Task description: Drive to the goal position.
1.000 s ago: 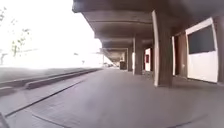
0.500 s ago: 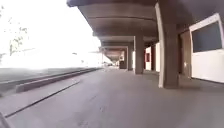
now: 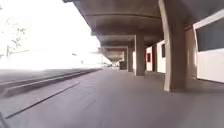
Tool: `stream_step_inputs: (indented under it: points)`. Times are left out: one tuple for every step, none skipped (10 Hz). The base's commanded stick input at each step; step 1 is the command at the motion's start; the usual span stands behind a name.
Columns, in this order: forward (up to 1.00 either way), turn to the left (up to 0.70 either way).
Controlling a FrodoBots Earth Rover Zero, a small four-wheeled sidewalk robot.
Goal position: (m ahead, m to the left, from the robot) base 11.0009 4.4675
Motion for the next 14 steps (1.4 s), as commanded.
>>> stream_step_inputs:
  points:
    - [0.70,0.00]
    - [0.70,0.00]
    - [0.70,0.00]
    - [0.70,0.00]
    - [0.70,0.00]
    - [0.70,0.00]
    - [0.70,0.00]
    - [0.70,0.00]
    - [0.70,0.00]
    - [0.70,0.00]
    - [0.70,0.00]
    - [0.70,0.00]
    - [0.70,0.00]
    - [0.70,0.00]
